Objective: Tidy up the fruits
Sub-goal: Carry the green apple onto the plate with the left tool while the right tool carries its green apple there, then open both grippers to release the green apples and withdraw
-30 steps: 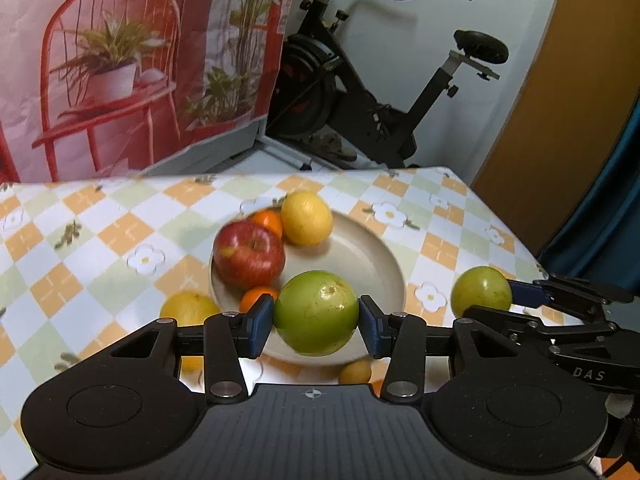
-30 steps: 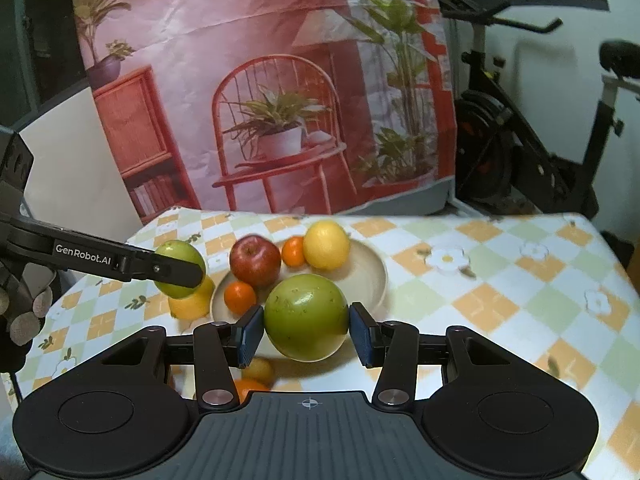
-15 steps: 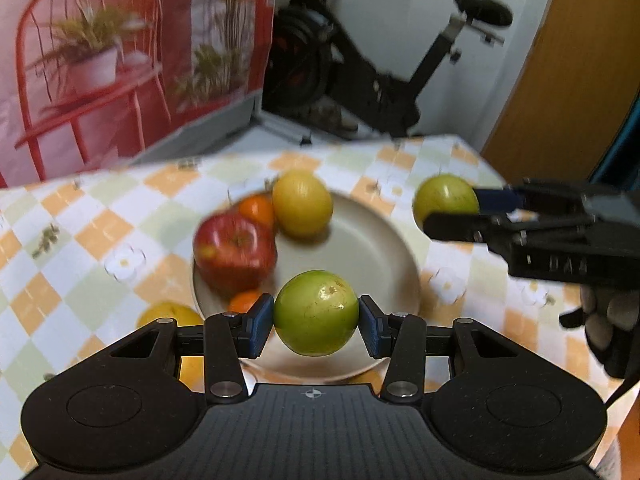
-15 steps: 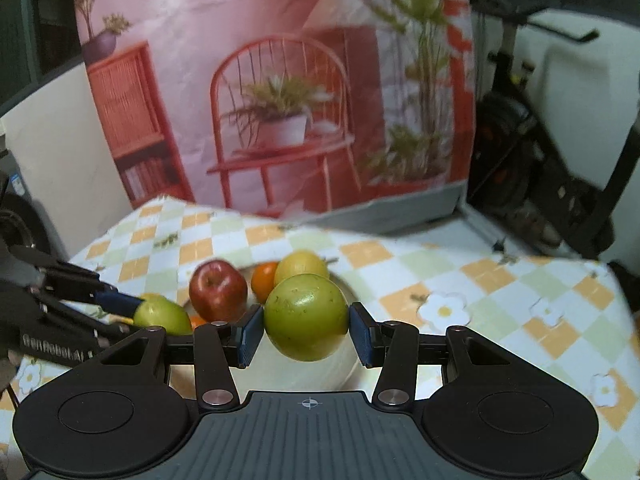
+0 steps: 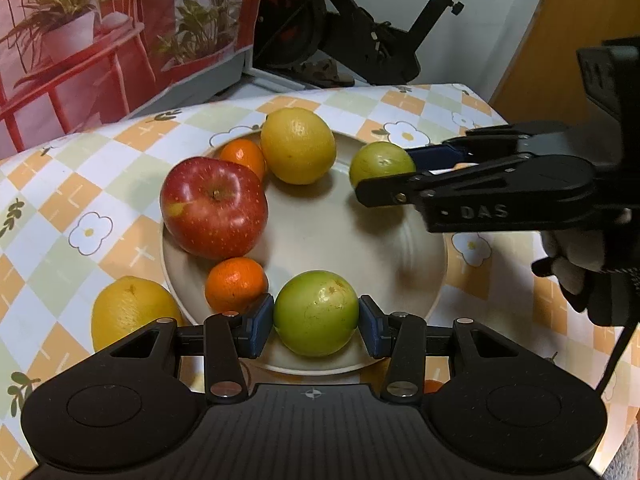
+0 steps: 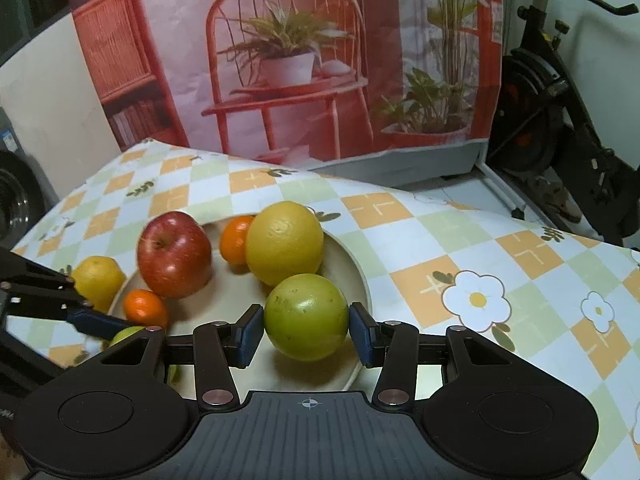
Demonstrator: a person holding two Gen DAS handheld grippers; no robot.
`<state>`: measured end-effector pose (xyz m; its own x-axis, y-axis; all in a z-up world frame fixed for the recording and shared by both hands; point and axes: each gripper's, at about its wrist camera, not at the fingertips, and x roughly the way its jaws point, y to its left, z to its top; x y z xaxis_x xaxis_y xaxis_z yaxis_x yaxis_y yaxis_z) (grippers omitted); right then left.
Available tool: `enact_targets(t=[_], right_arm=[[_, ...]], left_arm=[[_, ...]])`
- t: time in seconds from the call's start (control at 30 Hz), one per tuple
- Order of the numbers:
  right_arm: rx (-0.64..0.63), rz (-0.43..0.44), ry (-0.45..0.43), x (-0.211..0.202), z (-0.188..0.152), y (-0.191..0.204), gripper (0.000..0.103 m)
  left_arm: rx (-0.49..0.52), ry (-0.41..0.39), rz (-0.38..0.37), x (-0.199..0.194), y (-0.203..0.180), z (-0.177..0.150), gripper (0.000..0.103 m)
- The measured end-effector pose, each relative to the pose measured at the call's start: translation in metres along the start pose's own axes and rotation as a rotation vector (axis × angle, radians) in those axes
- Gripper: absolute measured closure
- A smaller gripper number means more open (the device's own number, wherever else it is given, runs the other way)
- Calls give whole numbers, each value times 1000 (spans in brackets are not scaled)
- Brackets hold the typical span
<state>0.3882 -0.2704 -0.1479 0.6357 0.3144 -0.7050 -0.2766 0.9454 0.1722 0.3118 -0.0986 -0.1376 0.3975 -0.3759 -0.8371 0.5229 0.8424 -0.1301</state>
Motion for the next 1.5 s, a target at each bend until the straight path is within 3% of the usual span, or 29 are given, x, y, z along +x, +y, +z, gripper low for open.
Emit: enact_targets(t=[0.4,0.67,1.07,1.5], right_arm=[[-27,-35,-15,15,0,3,59],[35,-39,-101,-18,-4,0,56],[192,-41,-199,-77,-54,10,55],[200,-4,-165,-88,-94,52,55]], left_arm=[[-14,-2,-11,0,0,-1,55],[-54,-51,-14,-16,3,1,54],[-145,-185,19,-68,17,-9,54],[-223,-249,89,-100,27,-41,54]])
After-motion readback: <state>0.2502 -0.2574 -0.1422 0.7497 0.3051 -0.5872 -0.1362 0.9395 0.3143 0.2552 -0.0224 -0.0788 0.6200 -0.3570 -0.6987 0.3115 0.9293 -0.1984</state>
